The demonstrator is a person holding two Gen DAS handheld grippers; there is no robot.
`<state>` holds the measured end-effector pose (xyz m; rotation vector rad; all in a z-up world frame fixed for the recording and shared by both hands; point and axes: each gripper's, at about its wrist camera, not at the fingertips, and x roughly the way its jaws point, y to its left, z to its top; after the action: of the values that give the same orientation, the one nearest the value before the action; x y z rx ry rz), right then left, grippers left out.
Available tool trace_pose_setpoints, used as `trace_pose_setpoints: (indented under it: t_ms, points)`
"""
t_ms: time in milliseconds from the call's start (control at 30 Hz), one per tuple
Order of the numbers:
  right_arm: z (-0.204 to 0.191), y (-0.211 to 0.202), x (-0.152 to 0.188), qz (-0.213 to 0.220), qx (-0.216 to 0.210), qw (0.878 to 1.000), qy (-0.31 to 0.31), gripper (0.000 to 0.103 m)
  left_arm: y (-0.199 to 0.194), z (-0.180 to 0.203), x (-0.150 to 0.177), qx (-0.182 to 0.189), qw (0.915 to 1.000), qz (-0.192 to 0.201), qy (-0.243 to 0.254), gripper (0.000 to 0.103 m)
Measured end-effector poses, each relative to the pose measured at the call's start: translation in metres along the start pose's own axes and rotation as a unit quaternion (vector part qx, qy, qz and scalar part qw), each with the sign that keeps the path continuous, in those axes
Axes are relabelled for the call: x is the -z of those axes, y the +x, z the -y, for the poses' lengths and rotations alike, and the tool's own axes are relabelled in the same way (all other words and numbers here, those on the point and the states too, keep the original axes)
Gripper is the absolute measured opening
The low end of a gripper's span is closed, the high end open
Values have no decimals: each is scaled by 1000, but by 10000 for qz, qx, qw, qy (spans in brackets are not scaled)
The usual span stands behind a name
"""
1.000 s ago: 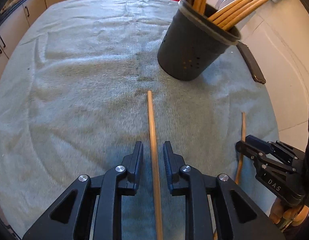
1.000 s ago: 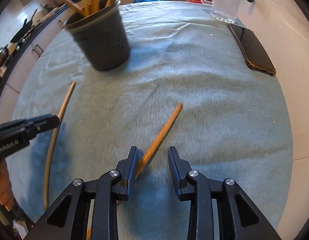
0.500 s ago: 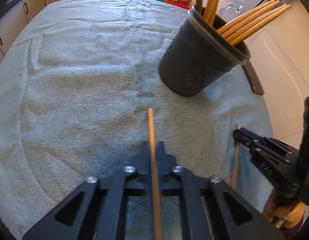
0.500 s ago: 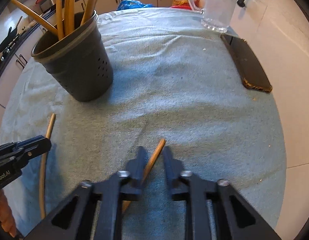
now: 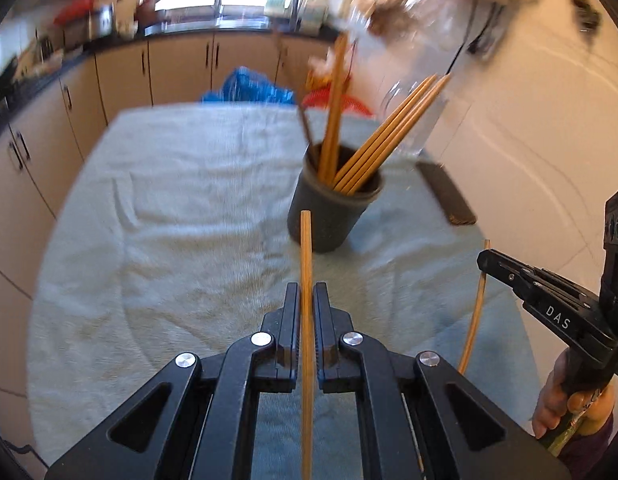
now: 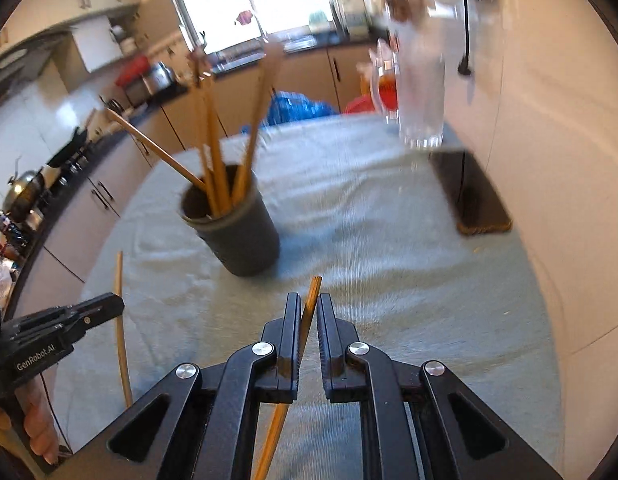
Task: Organize utensils
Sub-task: 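Lift both chopsticks upright and carry them over the grey holder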
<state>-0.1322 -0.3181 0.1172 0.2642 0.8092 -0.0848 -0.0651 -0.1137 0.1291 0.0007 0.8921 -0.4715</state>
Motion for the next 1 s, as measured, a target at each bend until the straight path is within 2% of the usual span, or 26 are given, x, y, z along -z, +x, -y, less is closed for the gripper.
trace_pose_setpoints:
  t_ms: [300,600,800,1000]
  points:
    - [-18,-75,23,795,-131,9964,-271,9,-80,24,37,-284,9934,945,578,6]
    - [-25,-117,41,1081,-259,9929,-411,8,-118,36,66,-308,9866,1389,794,6]
    - [-24,-123,39,1167,-330,9918,-405,7,-133,37,62,-209,9842,1570,792,6]
    - [-27,-125,30,1248,-387,9905,-438,7,-138,38,44,-151,9828,1688,735,6]
